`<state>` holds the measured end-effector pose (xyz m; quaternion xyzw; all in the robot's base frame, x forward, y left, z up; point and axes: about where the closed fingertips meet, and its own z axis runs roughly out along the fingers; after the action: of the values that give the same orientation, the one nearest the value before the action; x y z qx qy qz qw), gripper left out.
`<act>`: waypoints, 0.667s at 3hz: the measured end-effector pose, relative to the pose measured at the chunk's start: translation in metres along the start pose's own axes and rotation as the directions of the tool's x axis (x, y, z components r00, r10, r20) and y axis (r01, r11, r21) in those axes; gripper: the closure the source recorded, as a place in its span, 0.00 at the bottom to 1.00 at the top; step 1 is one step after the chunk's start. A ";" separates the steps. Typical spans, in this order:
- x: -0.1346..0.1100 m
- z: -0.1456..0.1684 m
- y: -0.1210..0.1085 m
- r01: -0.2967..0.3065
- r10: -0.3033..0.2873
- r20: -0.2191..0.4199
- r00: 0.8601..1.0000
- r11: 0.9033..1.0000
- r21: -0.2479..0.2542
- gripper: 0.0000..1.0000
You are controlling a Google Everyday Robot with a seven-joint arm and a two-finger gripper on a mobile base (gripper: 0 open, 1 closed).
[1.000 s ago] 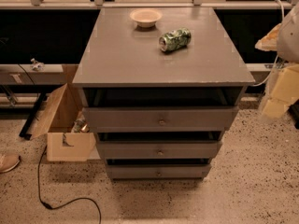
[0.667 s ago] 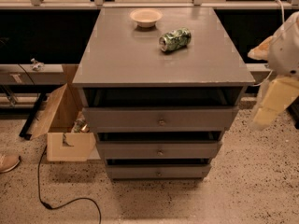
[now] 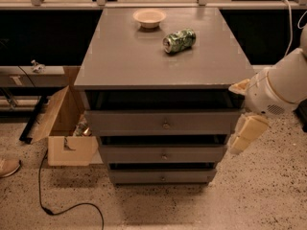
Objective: Open top drawer
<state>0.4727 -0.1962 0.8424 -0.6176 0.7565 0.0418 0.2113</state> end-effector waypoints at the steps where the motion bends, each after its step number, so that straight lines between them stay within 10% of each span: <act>1: 0.000 0.000 0.000 0.000 0.000 0.000 1.000 1.000 0.000 0.00; 2: 0.023 0.051 -0.018 0.059 -0.059 -0.013 0.998 0.998 0.015 0.00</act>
Offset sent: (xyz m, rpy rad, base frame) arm 0.0561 -0.0177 -0.0968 -0.0641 -0.0604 0.0767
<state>0.5005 -0.2055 0.7910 -0.6381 0.7396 0.0260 0.2124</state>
